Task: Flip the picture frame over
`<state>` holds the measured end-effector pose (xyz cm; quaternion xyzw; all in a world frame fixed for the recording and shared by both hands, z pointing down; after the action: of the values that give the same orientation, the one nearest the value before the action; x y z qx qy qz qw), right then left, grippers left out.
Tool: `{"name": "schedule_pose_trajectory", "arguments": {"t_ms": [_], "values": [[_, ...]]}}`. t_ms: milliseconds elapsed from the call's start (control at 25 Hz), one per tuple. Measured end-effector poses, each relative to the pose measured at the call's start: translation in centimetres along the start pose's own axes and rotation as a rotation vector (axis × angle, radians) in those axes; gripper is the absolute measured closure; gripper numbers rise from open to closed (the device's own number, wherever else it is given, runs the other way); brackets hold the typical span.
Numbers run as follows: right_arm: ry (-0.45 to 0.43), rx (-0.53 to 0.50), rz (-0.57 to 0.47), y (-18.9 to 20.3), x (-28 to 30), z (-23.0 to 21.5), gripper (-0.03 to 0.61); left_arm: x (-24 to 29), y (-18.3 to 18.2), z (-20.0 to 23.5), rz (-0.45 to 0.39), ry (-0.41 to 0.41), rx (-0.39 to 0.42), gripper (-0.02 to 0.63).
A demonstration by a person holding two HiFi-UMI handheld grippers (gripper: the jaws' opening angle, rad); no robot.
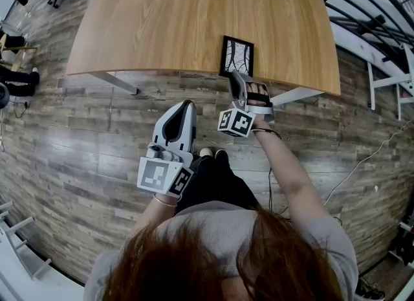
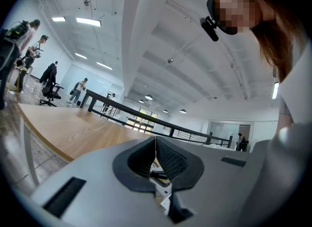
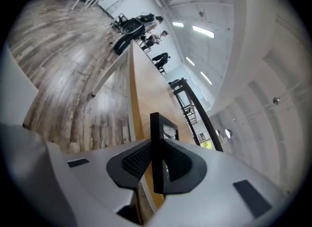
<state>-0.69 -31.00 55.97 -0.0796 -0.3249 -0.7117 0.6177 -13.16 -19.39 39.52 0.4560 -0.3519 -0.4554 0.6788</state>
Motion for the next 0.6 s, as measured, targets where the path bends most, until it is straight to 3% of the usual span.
{"name": "schedule_pose_trajectory", "arguments": {"t_ms": [80,200,360,600], "values": [[0.019,0.114,-0.061,-0.7,-0.9,-1.2,0.485,0.1,-0.1,-0.1,-0.001,0.006,0.002,0.606],[0.037,0.388,-0.164,-1.5,-2.1,-3.5,0.486,0.4,0.0,-0.2,0.001,0.013,0.001,0.604],[0.088,0.847,-0.260,-0.8,-3.3,-6.6,0.486,0.7,0.1,-0.9,0.006,0.035,0.004,0.605],[0.193,1.577,-0.406,3.6,-5.2,-9.0,0.486,0.8,0.0,-1.6,0.007,0.054,0.004,0.606]]}}
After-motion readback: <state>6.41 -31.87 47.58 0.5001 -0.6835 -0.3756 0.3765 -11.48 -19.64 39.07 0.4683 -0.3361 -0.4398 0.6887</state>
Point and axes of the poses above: the fingertips, and each gripper's own axes: x forward along the fingers, z to its left, y out of its underside, the point moved 3 cm from there along -x, backward along the fingers, and after that the axes turned 8 degrees about -y, right-handed, at the moved point
